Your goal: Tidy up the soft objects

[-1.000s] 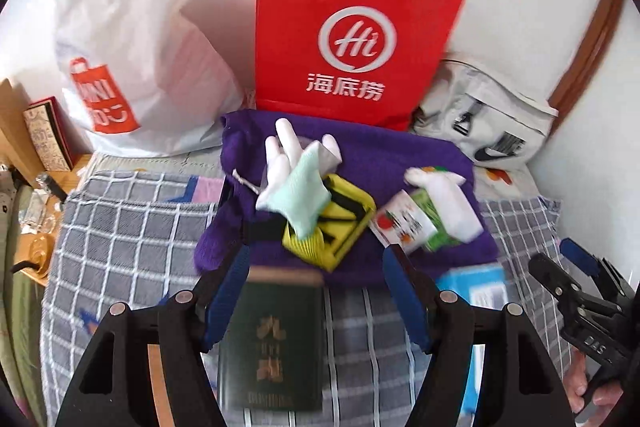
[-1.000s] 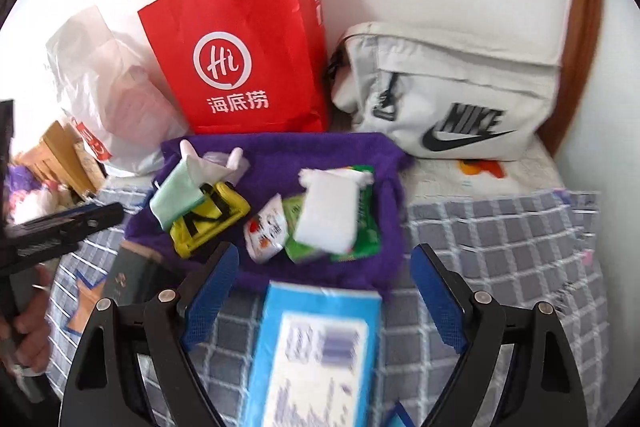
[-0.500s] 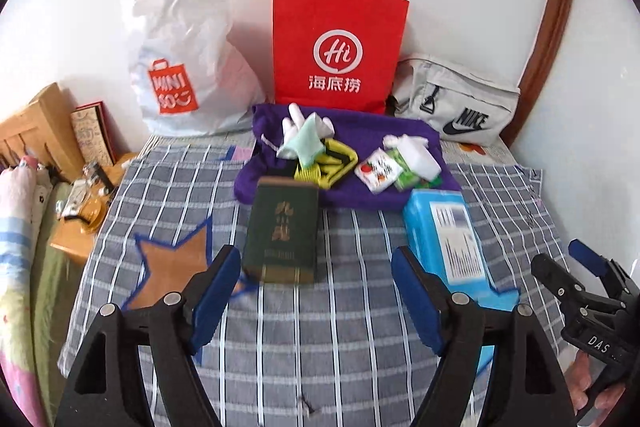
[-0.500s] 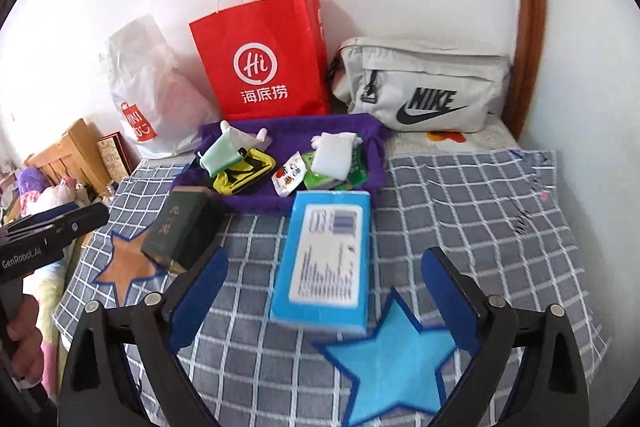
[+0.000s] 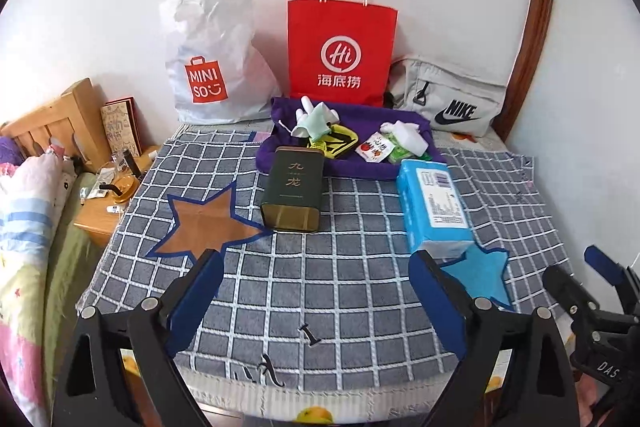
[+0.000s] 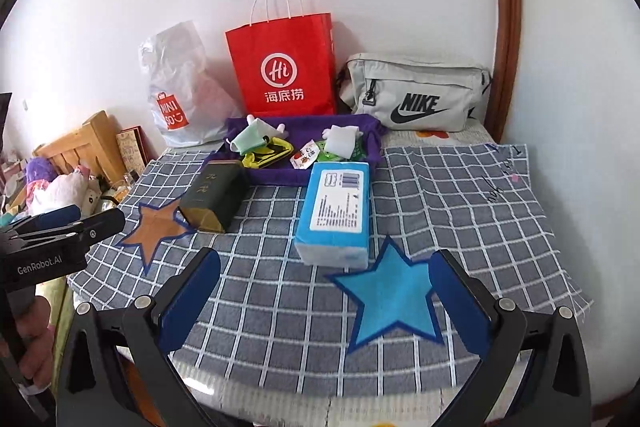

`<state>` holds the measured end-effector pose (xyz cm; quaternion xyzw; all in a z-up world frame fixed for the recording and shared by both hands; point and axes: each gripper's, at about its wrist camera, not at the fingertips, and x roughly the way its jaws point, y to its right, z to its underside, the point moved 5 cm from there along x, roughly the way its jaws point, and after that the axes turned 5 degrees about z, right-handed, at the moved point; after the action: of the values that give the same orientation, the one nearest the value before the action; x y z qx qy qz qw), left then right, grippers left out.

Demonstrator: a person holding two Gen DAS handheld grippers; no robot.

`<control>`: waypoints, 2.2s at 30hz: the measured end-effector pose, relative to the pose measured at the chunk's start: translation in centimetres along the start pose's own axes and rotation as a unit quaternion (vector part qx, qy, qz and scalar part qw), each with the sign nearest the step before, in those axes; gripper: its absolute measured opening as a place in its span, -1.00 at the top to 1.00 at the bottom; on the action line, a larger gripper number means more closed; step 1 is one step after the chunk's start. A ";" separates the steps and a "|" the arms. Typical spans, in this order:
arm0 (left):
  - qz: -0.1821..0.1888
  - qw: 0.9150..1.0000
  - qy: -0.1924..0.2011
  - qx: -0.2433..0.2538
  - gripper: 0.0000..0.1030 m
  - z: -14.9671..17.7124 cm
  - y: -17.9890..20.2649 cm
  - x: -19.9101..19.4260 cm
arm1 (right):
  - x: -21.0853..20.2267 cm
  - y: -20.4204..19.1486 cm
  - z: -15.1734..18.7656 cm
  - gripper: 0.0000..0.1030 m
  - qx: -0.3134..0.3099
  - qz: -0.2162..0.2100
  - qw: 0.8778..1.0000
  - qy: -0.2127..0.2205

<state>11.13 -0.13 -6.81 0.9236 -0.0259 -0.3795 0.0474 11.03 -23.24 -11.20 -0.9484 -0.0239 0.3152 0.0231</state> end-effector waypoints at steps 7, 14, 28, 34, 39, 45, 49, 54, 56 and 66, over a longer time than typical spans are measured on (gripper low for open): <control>0.006 1.000 0.020 -0.008 -0.82 0.4 0.6 -2.4 | -2.9 0.8 0.6 -0.99 0.004 0.017 1.000 0.010; 0.002 1.000 0.032 0.002 -0.82 0.7 1.6 -3.6 | -4.6 1.6 0.7 -0.99 0.012 0.024 0.999 0.028; -0.002 1.000 0.031 0.001 -0.82 1.4 1.4 -4.2 | -5.5 1.7 1.5 -0.99 0.019 0.016 0.999 0.030; -0.002 0.999 0.032 0.001 -0.82 1.4 1.4 -4.3 | -5.6 1.5 1.7 -0.99 0.017 0.015 0.999 0.030; -0.002 0.999 0.032 0.000 -0.82 1.5 1.5 -4.3 | -5.6 1.5 1.7 -0.99 0.017 0.014 0.999 0.030; -0.003 0.999 0.032 0.000 -0.82 1.5 1.4 -4.3 | -5.7 1.5 1.7 -0.99 0.018 0.013 0.999 0.031; -0.003 1.000 0.031 0.001 -0.82 1.5 1.5 -4.4 | -5.7 1.4 1.7 -0.99 0.018 0.012 0.999 0.032; -0.003 1.000 0.031 0.001 -0.82 1.5 1.4 -4.5 | -5.8 1.4 1.6 -0.99 0.017 0.012 0.999 0.033; -0.003 1.000 0.031 0.000 -0.82 1.5 1.4 -4.5 | -5.9 1.3 1.6 -0.99 0.017 0.011 0.999 0.033; -0.004 0.999 0.031 0.001 -0.82 1.5 1.3 -4.6 | -6.1 1.1 1.5 -0.99 0.016 0.012 0.999 0.036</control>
<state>6.81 -1.12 -4.57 0.9352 -0.0210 -0.3505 0.0455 5.31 -24.62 -8.79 -0.9589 -0.0069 0.2813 0.0355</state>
